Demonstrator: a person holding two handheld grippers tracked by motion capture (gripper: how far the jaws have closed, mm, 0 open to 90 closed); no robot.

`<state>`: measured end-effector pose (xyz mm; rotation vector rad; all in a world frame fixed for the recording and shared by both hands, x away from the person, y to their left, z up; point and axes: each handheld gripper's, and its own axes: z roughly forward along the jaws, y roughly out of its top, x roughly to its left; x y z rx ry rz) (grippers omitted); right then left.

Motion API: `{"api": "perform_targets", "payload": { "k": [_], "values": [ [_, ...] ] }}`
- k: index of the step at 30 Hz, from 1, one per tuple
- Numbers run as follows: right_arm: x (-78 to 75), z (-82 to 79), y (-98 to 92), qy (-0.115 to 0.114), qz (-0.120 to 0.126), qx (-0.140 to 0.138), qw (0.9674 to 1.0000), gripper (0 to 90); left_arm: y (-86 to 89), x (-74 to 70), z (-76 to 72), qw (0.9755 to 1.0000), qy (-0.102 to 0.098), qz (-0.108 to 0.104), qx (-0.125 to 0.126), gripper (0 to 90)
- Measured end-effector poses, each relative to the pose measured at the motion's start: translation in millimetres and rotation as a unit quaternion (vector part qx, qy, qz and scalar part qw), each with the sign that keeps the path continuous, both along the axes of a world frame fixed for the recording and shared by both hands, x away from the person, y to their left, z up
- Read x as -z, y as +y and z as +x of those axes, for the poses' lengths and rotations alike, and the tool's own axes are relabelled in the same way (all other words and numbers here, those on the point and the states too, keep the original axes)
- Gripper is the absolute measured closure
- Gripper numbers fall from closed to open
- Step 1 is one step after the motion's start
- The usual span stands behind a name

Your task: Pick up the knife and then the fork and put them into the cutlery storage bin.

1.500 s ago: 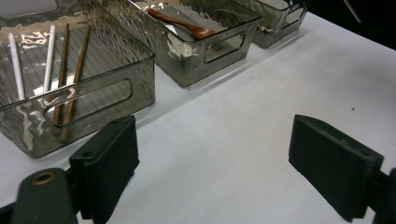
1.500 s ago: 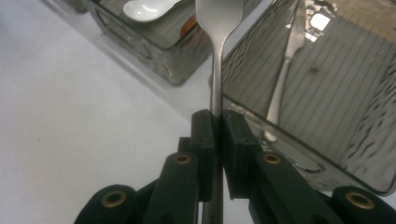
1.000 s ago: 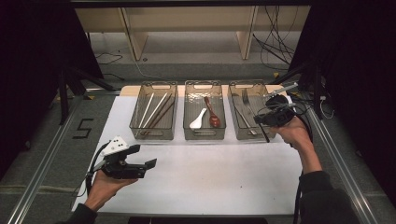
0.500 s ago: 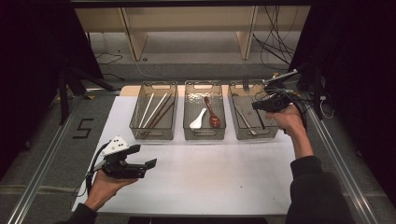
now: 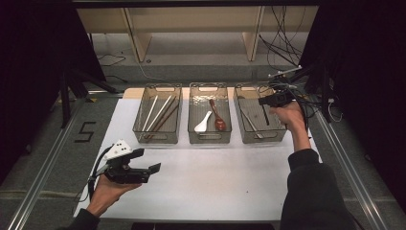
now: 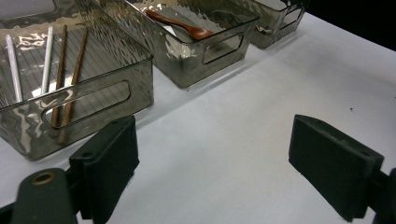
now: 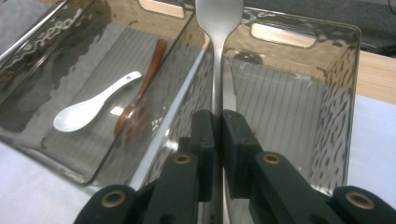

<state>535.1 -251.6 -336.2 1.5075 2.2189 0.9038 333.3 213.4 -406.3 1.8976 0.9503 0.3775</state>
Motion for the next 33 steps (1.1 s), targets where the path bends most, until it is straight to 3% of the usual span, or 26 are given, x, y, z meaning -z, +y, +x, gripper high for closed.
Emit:
{"api": "perform_targets", "payload": {
  "k": [13, 33],
  "values": [
    [11.1, 11.2, -4.2, 0.008, -0.003, 0.034, 0.9994, 84.2, -0.9, 0.6, 0.3, 1.0000, 0.003, -0.005, 0.000, 15.0],
    [29.6, 19.3, 1.1, 0.025, -0.011, 0.042, 0.9987, 84.1, 0.2, 0.5, 0.3, 1.0000, 0.003, -0.003, 0.001, 15.0]
  ]
}}
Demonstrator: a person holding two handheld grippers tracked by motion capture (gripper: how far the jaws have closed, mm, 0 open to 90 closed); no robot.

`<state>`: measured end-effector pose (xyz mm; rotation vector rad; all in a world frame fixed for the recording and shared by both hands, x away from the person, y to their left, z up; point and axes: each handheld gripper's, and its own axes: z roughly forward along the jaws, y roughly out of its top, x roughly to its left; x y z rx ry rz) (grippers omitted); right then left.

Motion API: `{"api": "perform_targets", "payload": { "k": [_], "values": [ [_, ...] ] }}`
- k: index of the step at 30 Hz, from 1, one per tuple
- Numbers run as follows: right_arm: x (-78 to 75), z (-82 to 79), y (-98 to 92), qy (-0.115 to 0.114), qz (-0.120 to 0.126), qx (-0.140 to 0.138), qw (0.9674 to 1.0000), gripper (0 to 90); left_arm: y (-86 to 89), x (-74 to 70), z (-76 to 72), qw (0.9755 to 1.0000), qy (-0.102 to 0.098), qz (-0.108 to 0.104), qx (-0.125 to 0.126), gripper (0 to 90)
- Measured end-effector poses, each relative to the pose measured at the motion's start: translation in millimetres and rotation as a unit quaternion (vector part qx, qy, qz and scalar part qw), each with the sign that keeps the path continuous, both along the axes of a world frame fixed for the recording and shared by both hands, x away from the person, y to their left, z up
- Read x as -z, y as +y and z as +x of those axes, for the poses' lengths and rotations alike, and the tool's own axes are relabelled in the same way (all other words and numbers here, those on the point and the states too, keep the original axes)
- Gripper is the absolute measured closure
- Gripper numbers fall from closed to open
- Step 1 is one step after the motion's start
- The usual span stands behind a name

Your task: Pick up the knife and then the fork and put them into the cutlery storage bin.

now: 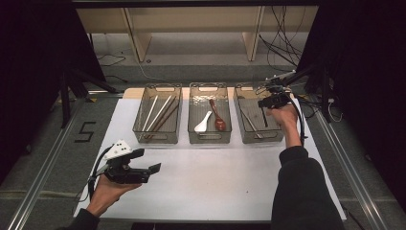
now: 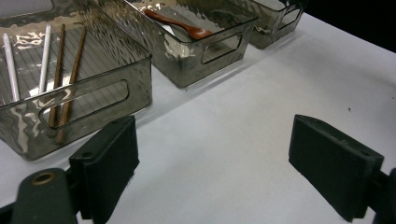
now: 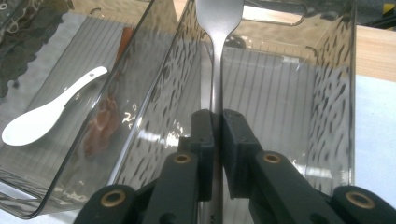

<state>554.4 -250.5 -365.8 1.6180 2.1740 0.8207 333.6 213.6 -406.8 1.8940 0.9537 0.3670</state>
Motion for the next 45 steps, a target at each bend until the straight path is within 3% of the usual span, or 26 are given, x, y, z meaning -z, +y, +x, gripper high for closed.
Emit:
{"api": "perform_targets", "payload": {
  "k": [13, 19, 30, 40, 45],
  "values": [
    [17.9, 1.4, -1.3, 0.027, -0.010, 0.003, 0.9996, 83.7, 0.4, -0.2, 0.1, 1.0000, -0.001, 0.001, 0.000, 15.0],
    [21.0, 1.9, 4.1, 0.046, -0.014, -0.013, 0.9988, 82.6, 0.0, -0.1, 0.0, 1.0000, 0.000, 0.000, 0.000, 15.0],
    [11.7, -2.6, 4.1, 0.037, 0.004, -0.027, 0.9989, 73.5, 0.2, -0.1, -0.1, 1.0000, 0.000, 0.000, 0.000, 15.0],
    [5.5, -10.9, 5.9, 0.037, 0.015, -0.045, 0.9982, 56.6, 0.1, -0.3, -0.1, 1.0000, -0.001, 0.001, -0.001, 15.0],
    [0.4, -19.4, 8.3, 0.024, 0.031, -0.060, 0.9974, 50.8, 0.8, -0.4, -0.1, 1.0000, -0.002, 0.001, -0.002, 15.0]
  ]
}}
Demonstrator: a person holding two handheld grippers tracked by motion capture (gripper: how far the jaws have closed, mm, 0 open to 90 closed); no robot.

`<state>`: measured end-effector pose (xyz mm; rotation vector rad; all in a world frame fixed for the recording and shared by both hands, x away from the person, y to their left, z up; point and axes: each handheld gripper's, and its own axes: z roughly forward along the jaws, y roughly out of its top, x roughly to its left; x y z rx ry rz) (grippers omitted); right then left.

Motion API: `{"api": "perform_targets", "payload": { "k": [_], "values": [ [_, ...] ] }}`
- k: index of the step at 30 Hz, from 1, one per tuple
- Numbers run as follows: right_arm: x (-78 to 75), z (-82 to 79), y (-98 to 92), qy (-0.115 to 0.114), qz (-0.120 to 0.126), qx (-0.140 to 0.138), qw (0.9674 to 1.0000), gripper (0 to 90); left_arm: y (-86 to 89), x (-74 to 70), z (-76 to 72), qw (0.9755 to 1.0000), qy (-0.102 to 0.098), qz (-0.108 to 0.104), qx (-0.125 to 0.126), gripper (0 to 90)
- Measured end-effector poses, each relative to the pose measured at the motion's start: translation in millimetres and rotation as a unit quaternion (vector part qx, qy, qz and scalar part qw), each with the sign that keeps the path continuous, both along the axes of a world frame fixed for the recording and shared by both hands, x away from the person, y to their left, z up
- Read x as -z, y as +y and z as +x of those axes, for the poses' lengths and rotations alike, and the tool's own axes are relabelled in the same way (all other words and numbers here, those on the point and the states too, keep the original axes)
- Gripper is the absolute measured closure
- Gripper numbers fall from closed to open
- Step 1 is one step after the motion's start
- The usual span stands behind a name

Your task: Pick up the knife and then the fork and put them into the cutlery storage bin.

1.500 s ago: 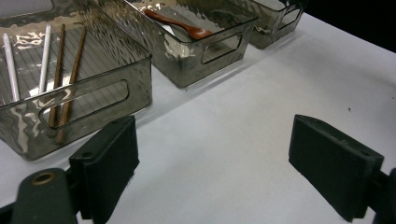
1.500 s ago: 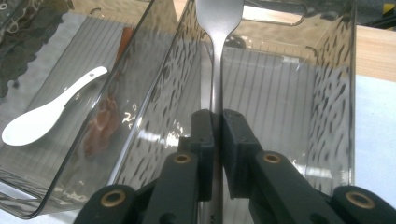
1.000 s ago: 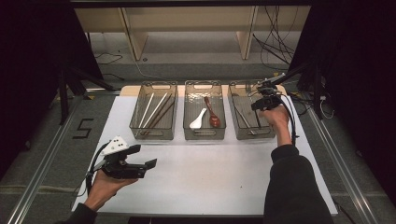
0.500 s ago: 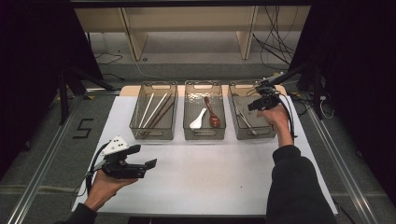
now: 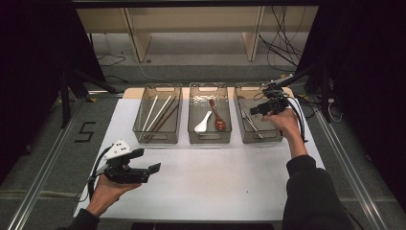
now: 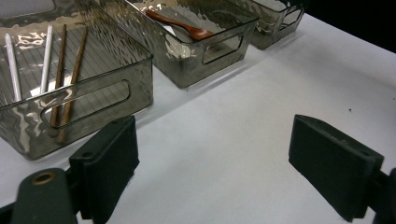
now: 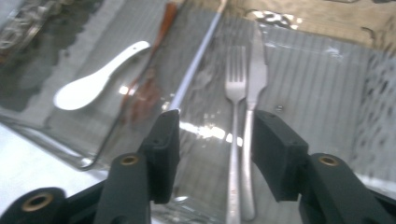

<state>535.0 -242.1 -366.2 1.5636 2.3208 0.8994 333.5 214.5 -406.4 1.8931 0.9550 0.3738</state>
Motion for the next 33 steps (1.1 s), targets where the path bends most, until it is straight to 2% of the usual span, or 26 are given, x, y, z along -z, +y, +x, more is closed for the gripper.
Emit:
{"api": "perform_targets", "payload": {
  "k": [10, 17, 25, 33],
  "values": [
    [-1.7, -30.0, 11.6, -0.049, 0.024, -0.020, 0.9983, 44.1, -1.6, 0.0, -0.4, 1.0000, 0.001, -0.001, 0.000, 14.9],
    [1.1, -51.7, 17.4, -0.065, 0.044, -0.034, 0.9963, 37.9, -1.7, 0.1, -0.6, 1.0000, 0.002, -0.002, -0.001, 14.9],
    [0.2, -70.5, 19.0, -0.072, 0.060, -0.045, 0.9946, 31.5, -2.1, -0.1, -0.6, 1.0000, 0.001, -0.001, 0.000, 14.9],
    [0.6, -87.4, 21.2, -0.089, 0.075, -0.053, 0.9918, 26.6, -2.7, 0.3, -0.6, 1.0000, 0.002, 0.000, 0.002, 14.9]
  ]
}}
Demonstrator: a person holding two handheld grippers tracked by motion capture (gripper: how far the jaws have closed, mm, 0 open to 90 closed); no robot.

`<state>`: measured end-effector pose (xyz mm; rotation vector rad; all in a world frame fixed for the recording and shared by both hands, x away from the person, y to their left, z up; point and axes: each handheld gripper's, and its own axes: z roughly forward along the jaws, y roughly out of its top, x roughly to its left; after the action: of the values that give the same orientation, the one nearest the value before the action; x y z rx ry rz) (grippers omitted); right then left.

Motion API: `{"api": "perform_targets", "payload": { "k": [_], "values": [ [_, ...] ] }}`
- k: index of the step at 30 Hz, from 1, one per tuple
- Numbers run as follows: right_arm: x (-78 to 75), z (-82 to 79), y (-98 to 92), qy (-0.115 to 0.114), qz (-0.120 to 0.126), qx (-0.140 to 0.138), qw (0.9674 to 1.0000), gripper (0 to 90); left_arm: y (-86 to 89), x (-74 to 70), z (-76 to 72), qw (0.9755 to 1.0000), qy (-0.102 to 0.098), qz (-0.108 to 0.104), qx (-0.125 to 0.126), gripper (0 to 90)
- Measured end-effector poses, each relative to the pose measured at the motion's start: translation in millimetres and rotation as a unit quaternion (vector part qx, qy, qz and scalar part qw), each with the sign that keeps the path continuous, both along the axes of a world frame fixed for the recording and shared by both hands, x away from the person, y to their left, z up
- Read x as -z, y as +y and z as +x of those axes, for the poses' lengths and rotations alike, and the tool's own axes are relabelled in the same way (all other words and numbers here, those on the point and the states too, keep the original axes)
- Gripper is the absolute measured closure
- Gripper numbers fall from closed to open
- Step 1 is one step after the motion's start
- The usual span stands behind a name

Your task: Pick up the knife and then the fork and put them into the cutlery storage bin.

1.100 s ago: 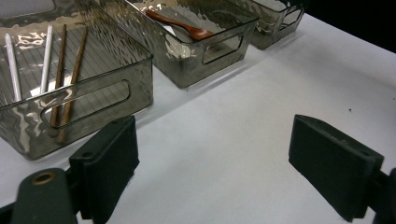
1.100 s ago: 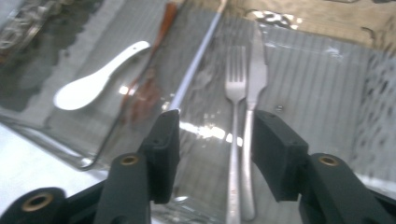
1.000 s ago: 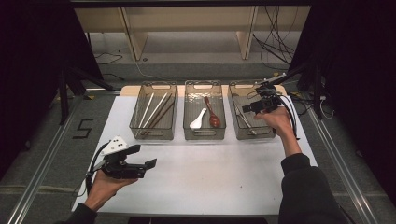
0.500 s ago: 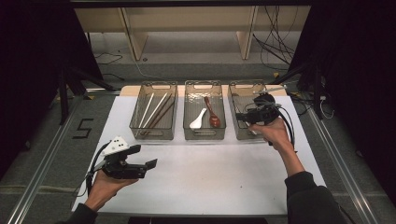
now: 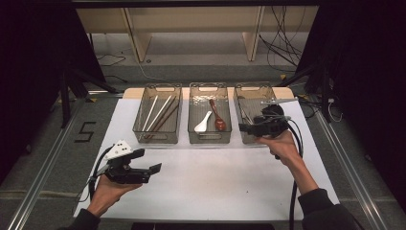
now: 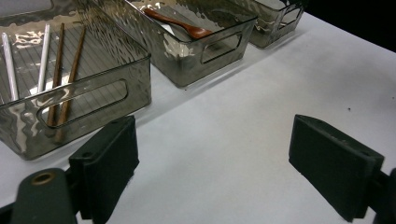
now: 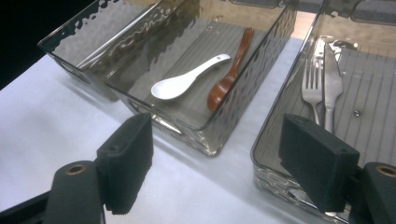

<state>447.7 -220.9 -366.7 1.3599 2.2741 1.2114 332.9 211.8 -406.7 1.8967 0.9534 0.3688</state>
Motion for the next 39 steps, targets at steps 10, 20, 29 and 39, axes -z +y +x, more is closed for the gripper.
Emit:
{"api": "perform_targets", "payload": {
  "k": [10, 20, 29, 39],
  "values": [
    [8.5, -17.4, 1.6, -0.007, 0.012, -0.009, 0.9999, 25.2, 0.3, -0.4, 0.5, 1.0000, 0.000, -0.002, -0.001, 14.9],
    [11.3, -34.9, 2.5, -0.029, 0.025, -0.018, 0.9991, 24.5, 0.7, -1.2, 1.5, 1.0000, 0.000, -0.002, -0.002, 14.9],
    [18.3, -55.8, 5.4, -0.050, 0.036, -0.029, 0.9977, 25.0, 1.6, -0.1, -0.2, 1.0000, 0.002, -0.001, -0.004, 14.9],
    [26.0, -82.6, -1.3, -0.059, 0.045, -0.036, 0.9966, 24.3, 1.5, -1.1, -1.5, 0.9999, 0.004, -0.012, 0.000, 14.9]
  ]
}}
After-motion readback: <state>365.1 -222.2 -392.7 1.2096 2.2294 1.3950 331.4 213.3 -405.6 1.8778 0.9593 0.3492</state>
